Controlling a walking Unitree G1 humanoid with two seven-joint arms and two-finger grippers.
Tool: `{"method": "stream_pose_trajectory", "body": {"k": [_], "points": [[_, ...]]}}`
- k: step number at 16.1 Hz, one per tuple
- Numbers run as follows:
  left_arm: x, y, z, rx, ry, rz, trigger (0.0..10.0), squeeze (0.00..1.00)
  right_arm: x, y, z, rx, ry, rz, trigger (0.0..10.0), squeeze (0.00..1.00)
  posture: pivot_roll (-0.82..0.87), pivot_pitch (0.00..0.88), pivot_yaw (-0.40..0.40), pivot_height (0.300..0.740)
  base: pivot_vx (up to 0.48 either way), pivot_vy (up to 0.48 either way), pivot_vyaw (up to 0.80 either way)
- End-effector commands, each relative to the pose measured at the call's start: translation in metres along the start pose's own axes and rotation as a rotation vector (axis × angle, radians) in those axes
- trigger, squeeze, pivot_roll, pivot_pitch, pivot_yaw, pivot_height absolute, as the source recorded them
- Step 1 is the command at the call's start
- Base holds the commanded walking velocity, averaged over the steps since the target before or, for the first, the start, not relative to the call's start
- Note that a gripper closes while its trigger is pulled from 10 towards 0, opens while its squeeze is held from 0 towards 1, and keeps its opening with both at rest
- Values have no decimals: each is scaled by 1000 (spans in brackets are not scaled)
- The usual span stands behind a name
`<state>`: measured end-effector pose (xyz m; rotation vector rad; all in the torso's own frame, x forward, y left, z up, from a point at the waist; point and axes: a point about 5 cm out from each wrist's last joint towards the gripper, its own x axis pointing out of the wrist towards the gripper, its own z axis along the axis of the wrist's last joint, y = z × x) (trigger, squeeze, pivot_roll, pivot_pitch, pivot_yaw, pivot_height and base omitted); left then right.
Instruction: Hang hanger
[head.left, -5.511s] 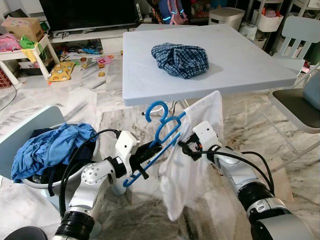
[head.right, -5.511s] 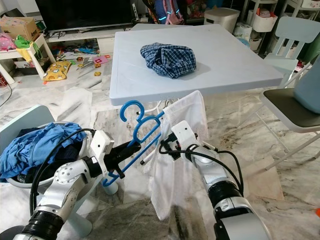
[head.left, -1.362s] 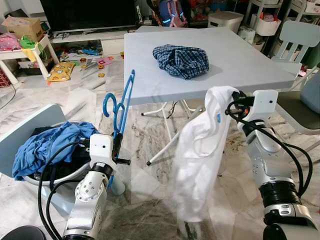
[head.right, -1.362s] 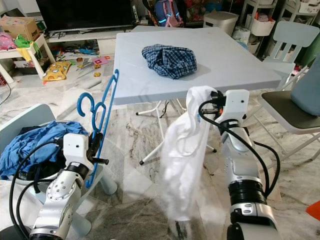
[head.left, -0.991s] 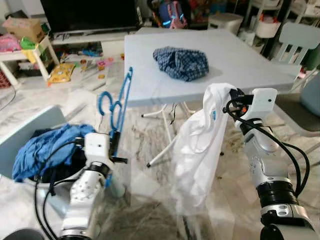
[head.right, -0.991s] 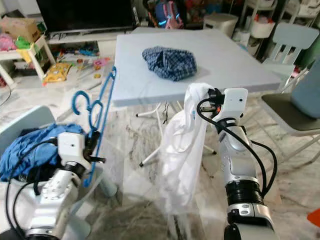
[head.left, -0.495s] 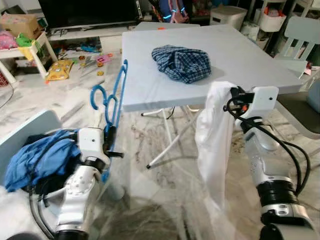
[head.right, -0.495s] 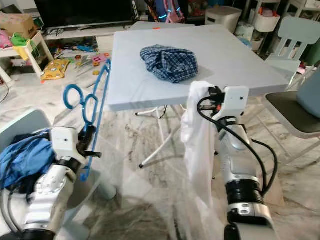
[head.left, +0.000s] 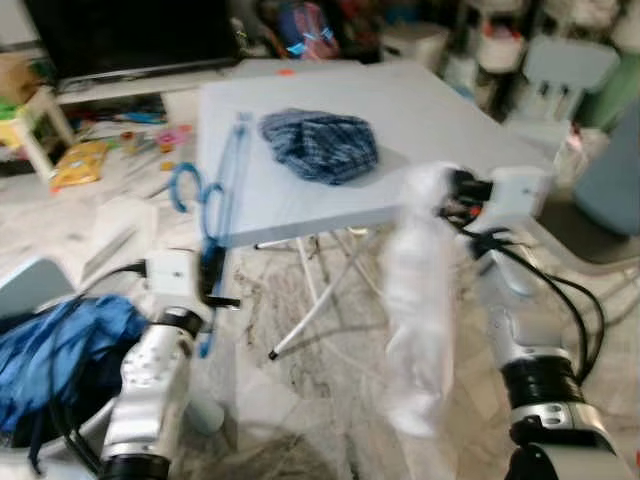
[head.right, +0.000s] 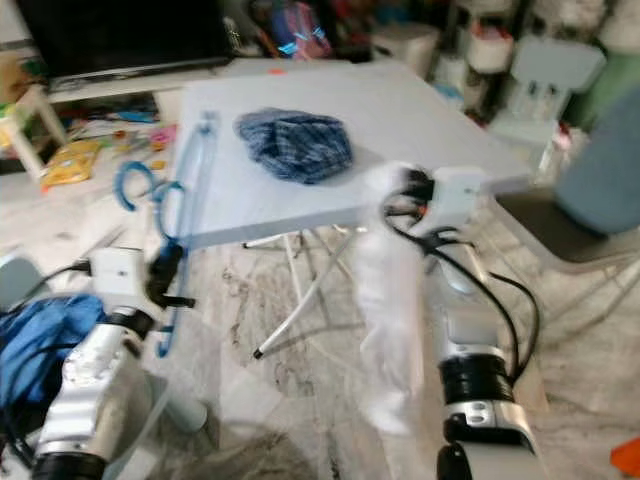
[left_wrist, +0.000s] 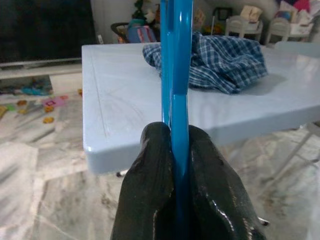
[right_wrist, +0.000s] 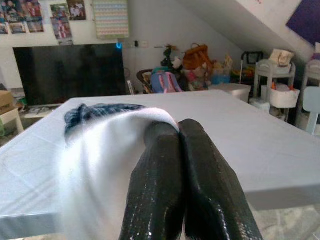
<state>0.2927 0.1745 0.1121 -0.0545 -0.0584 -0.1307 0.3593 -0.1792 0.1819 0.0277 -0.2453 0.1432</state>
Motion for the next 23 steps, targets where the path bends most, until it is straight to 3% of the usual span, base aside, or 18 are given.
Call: {"method": "stream_pose_trajectory", "body": {"k": [1, 10, 15, 23], "points": [[4, -8, 7, -4, -25, -22, 10000, 0, 2, -10, 14, -20, -53, -23, 0, 0, -101, 0, 30, 740, 386, 0, 0], [7, -7, 10, -6, -34, -15, 10000, 0, 6, -7, 16, -20, -64, -8, 0, 0, -100, 0, 29, 740, 396, 0, 0], [20, 5, 30, 9, -89, 15, 10000, 0, 8, -6, 20, -18, -76, -10, 0, 0, -101, 0, 32, 740, 398, 0, 0], [17, 1, 24, 4, -69, 32, 10000, 0, 10, -2, 20, -40, -82, 9, 0, 0, -102, 0, 27, 740, 393, 0, 0]]}}
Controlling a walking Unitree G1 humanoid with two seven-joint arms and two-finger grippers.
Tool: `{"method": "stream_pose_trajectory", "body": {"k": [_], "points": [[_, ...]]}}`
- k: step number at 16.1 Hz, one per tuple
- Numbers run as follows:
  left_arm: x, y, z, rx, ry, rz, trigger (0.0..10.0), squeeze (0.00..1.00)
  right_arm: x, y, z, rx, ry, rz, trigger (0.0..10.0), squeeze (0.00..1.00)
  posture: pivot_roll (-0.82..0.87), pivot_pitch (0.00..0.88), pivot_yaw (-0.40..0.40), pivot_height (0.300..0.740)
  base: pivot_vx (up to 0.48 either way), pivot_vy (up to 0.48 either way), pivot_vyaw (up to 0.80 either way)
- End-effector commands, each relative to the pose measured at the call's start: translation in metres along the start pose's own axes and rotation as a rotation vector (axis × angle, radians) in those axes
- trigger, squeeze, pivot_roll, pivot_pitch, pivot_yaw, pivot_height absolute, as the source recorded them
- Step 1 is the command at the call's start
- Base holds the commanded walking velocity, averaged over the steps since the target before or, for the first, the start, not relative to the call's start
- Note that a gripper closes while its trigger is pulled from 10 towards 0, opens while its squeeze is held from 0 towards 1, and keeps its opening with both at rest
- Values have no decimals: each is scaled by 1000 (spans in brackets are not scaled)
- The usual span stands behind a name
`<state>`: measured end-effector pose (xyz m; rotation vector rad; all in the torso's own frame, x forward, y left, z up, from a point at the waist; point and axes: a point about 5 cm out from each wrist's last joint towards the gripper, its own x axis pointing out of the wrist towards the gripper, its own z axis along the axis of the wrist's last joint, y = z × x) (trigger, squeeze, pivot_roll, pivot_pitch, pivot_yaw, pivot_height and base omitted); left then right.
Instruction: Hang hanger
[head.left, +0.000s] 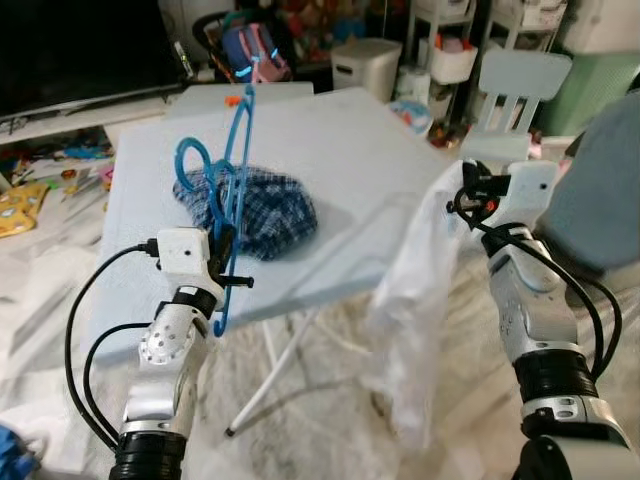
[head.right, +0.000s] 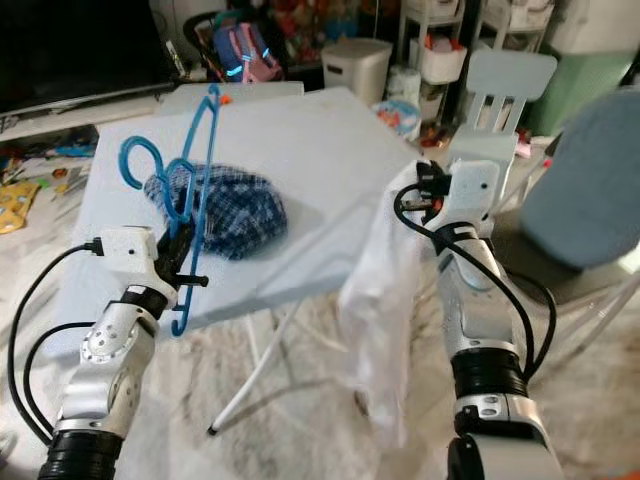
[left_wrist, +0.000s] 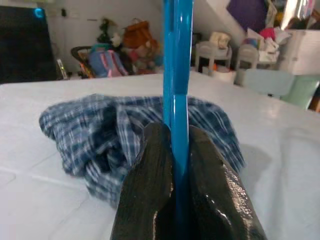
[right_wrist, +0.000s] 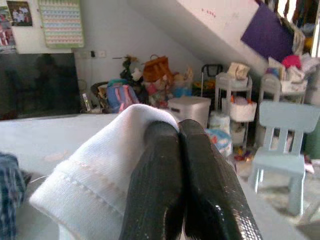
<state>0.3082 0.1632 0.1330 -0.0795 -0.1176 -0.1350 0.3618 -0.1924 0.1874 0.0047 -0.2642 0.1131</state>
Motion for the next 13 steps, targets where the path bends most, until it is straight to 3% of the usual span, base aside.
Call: {"method": "stream_pose_trajectory", "body": {"k": [1, 5, 13], "points": [[0, 11, 5, 26, -10, 36, 10000, 0, 8, 12, 17, -23, -78, 41, 0, 0, -103, 0, 28, 740, 394, 0, 800], [0, 10, 6, 13, -16, 41, 10000, 0, 8, 14, 17, -22, -80, 55, 0, 0, -104, 0, 26, 740, 381, 0, 800], [-1, 9, 3, 12, 0, 55, 10000, 0, 12, 13, 20, -15, -81, 58, 0, 0, -103, 0, 15, 740, 0, 0, 0]]}}
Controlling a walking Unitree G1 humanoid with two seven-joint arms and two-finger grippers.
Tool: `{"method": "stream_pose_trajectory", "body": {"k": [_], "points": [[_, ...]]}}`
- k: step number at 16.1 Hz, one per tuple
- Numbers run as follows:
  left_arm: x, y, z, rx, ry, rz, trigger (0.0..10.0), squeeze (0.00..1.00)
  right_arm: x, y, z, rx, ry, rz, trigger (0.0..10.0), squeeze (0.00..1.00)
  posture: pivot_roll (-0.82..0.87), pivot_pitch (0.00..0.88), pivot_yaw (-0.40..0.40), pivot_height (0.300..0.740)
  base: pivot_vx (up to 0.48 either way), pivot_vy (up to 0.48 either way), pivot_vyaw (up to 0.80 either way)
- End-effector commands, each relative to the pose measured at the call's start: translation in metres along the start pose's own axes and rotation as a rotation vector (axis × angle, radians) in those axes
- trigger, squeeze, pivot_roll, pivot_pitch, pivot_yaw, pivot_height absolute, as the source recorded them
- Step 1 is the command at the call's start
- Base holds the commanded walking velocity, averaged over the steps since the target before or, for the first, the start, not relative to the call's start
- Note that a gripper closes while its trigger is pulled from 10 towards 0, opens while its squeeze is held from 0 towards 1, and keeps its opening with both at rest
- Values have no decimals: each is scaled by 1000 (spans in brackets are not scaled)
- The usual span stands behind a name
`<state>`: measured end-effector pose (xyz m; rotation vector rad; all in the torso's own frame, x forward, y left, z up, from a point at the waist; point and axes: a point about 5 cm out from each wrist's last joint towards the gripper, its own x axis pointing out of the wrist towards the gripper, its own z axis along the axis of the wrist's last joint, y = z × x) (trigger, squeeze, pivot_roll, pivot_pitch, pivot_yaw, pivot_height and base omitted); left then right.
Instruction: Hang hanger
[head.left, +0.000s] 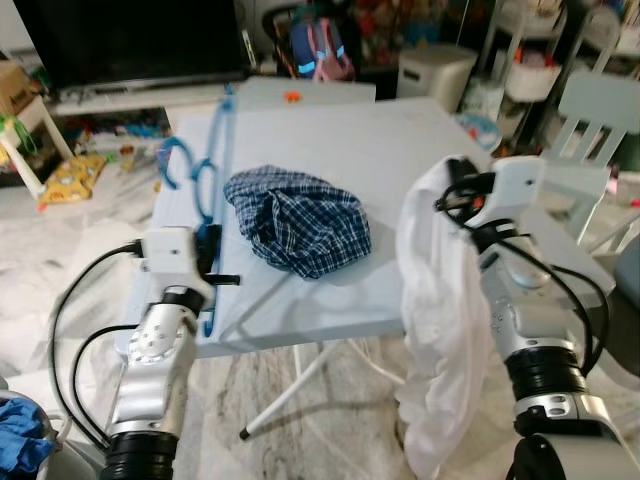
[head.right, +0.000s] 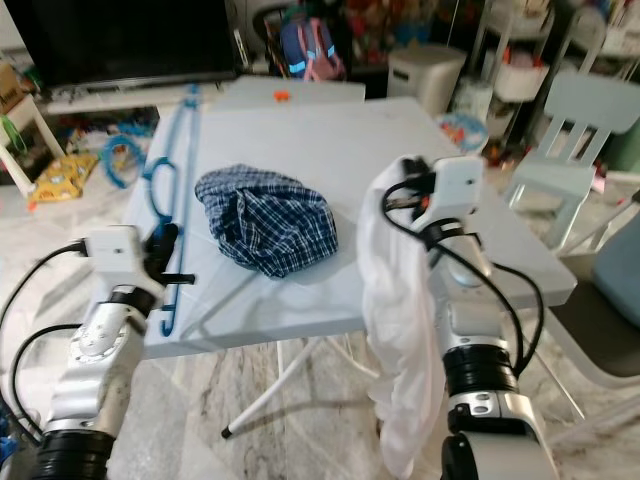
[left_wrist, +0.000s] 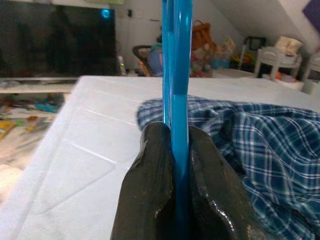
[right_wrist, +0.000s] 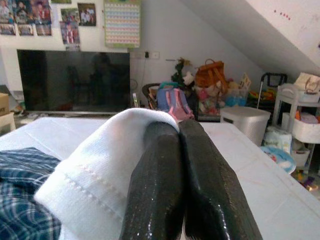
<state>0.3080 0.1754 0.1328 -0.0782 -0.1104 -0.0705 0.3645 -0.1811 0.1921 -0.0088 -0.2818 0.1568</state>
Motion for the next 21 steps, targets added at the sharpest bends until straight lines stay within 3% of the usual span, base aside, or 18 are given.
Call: {"method": "stream_pose_trajectory", "body": {"k": [1, 4, 9, 12, 13, 14, 15, 17, 18, 21], "points": [[1, -3, 2, 8, -3, -5, 10000, 0, 9, 1, 18, -7, -65, 17, 0, 0, -103, 0, 15, 740, 0, 0, 0], [1, 0, -3, 23, 22, 30, 10000, 0, 30, 13, 27, 5, -67, 83, 0, 0, -110, 0, 9, 740, 0, 0, 0], [1, 0, -5, 26, 28, 54, 10000, 0, 72, 57, 63, 80, -124, 194, 0, 0, -80, 0, -24, 740, 0, 0, 0], [-4, 3, -7, 29, 30, 82, 10000, 0, 95, 86, 110, 130, -219, 237, 0, 0, -60, 0, -48, 740, 0, 0, 0], [-5, 6, -7, 22, 28, 117, 10000, 0, 105, 97, 148, 164, -304, 261, 0, 0, -56, 0, -59, 740, 0, 0, 0], [-5, 7, -7, 18, 25, 130, 10000, 0, 108, 96, 165, 198, -344, 246, 0, 0, -59, 0, -66, 740, 0, 0, 0], [-3, 8, -7, 38, 20, 157, 10000, 0, 110, 91, 197, 288, -432, 215, 0, 0, -60, 0, -75, 740, 0, 0, 0], [-2, 7, -7, 44, 10, 189, 10000, 0, 109, 85, 222, 328, -513, 184, 0, 0, -68, 0, -84, 740, 0, 0, 0], [-1, 5, -8, 43, 10, 186, 10000, 0, 109, 87, 216, 318, -506, 186, 0, 0, -67, 0, -88, 740, 0, 0, 0], [-4, 1, -12, 36, 19, 181, 10000, 0, 106, 104, 159, 179, -369, 232, 0, 0, -76, 0, -88, 740, 0, 0, 0]]}}
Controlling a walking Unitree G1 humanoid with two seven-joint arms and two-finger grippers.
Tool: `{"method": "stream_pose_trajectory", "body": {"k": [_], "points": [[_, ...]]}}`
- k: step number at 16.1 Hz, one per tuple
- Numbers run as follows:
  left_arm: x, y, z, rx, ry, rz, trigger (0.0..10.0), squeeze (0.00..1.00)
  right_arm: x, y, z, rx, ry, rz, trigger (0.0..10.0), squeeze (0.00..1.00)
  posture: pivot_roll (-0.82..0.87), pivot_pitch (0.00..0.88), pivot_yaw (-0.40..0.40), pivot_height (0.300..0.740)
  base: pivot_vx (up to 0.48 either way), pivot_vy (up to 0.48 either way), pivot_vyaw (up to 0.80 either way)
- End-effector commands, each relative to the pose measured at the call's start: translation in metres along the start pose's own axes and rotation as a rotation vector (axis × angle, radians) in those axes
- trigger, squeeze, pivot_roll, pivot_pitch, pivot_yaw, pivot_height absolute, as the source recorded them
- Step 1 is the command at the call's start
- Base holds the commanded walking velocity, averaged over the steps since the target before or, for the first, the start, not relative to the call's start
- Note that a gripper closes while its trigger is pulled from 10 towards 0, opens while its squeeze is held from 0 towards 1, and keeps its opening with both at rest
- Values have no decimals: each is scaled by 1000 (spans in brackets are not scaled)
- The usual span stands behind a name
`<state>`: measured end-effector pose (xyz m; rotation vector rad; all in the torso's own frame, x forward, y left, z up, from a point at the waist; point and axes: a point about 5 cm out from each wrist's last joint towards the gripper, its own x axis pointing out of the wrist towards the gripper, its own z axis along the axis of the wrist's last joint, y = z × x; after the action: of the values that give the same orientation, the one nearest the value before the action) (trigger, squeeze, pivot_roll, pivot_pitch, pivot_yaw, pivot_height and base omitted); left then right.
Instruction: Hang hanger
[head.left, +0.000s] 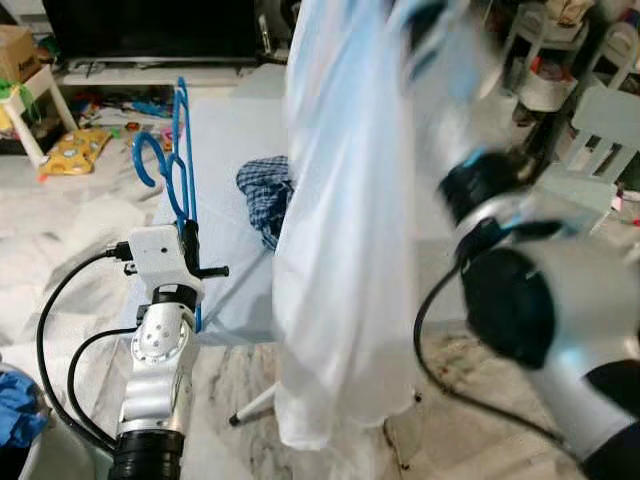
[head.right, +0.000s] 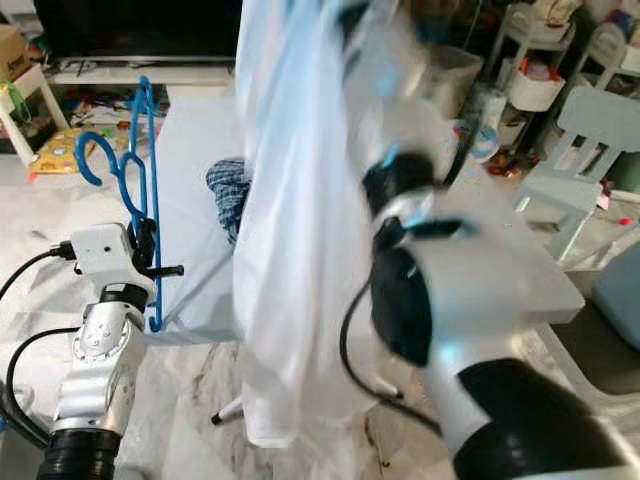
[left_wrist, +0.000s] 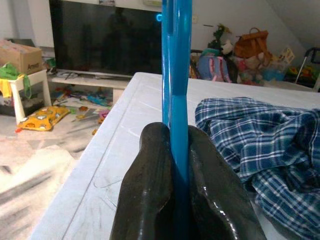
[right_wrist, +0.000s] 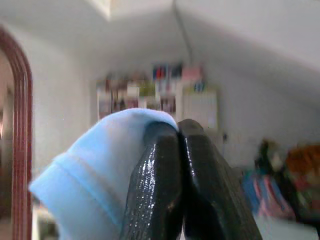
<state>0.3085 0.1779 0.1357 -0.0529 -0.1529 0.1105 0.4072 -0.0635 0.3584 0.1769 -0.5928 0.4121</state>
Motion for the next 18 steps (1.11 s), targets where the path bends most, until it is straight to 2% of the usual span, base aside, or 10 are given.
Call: {"method": "stream_pose_trajectory", "body": {"k": [1, 4, 6, 7, 8, 9, 12, 13, 14, 18], "points": [[-6, -3, -16, 4, 70, -3, 10000, 0, -14, 0, -29, -64, 116, 0, 0, 0, -78, 0, -88, 740, 0, 0, 0], [-6, -5, -17, -4, 71, -12, 10000, 0, -48, -1, -84, -188, 382, 33, 0, 0, -81, 0, -90, 740, 0, 0, 0], [-8, -7, -20, -17, 83, -28, 10000, 0, -72, -8, -110, -230, 539, 74, 0, 0, -82, 0, -91, 740, 0, 0, 0], [-9, -8, -21, -20, 90, -36, 10000, 0, -83, -12, -121, -262, 635, 108, 5333, 0, -82, 0, -91, 740, 0, 0, 0], [-10, -9, -23, -25, 102, -46, 10000, 0, -98, -16, -134, -300, 755, 173, 10000, 0, -86, 0, -89, 740, 0, 0, 0], [-10, -10, -24, -27, 110, -56, 10000, 0, -105, -23, -137, -275, 777, 171, 10000, 1000, -88, 0, -87, 740, 0, 0, 0], [-12, -10, -25, -30, 116, -75, 10000, 0, -111, -41, -130, -250, 750, 179, 10000, 1000, -95, 0, -74, 740, 0, 0, 0], [-13, -11, -25, -24, 122, -95, 10000, 0, -114, -49, -127, -212, 738, 169, 10000, 1000, -104, 0, -63, 740, 0, 0, 0], [-15, -10, -27, -14, 133, -117, 10000, 0, -122, -57, -126, -168, 739, 168, 10000, 1000, -109, 0, -55, 740, 0, 0, 0], [-13, -6, -26, -7, 144, -143, 10000, 0, -146, -71, -121, -119, 739, 185, 10000, 1000, -122, 0, -23, 740, 0, 0, 0]]}}
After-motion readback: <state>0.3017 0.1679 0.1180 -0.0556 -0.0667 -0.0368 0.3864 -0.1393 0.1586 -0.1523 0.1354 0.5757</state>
